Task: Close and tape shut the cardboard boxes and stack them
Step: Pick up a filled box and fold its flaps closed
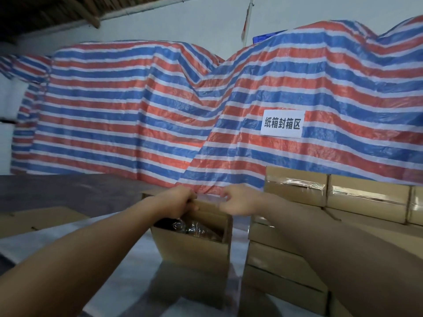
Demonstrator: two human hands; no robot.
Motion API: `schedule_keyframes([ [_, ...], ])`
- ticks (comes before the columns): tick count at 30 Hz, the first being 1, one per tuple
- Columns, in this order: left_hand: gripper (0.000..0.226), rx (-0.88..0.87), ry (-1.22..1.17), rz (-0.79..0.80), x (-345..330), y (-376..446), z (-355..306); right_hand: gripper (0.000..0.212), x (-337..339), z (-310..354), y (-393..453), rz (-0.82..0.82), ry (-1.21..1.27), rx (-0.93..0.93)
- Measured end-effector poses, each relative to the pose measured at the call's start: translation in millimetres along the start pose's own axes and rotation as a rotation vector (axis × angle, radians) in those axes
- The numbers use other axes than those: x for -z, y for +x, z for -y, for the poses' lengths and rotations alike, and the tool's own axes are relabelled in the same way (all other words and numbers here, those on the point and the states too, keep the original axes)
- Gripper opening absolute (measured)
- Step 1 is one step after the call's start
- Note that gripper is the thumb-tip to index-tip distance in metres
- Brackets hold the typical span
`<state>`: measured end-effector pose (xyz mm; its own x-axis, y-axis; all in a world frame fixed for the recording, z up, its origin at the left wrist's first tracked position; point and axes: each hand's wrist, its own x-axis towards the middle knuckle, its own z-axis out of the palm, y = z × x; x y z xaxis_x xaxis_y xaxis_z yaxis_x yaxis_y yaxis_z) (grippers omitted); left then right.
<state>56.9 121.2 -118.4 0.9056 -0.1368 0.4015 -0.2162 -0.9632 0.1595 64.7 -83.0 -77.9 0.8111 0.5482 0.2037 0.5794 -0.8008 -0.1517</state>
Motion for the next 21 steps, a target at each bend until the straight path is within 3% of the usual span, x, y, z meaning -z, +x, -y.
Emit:
schedule_keyframes([
  [3,0.015,-0.018,-0.012,0.015,7,-15,-4,0.022,-26,-1,-12,-0.012,0.16,-0.086],
  [6,0.014,-0.034,-0.006,0.025,11,-25,-16,0.015,-44,-3,-30,-0.146,0.348,-0.122],
  [11,0.007,0.015,-0.093,0.026,22,-40,-32,0.018,-37,-9,-63,-0.237,0.382,-0.152],
  [15,0.022,0.151,-0.697,0.229,25,-69,-40,0.015,-17,-30,-100,-0.189,0.34,-0.201],
  [18,0.024,0.315,-1.114,0.131,8,-84,-72,0.018,-4,-54,-132,-0.126,0.343,-0.23],
  [21,0.027,0.389,-1.309,0.116,-8,-84,-120,0.013,9,-81,-164,-0.118,0.407,-0.282],
])
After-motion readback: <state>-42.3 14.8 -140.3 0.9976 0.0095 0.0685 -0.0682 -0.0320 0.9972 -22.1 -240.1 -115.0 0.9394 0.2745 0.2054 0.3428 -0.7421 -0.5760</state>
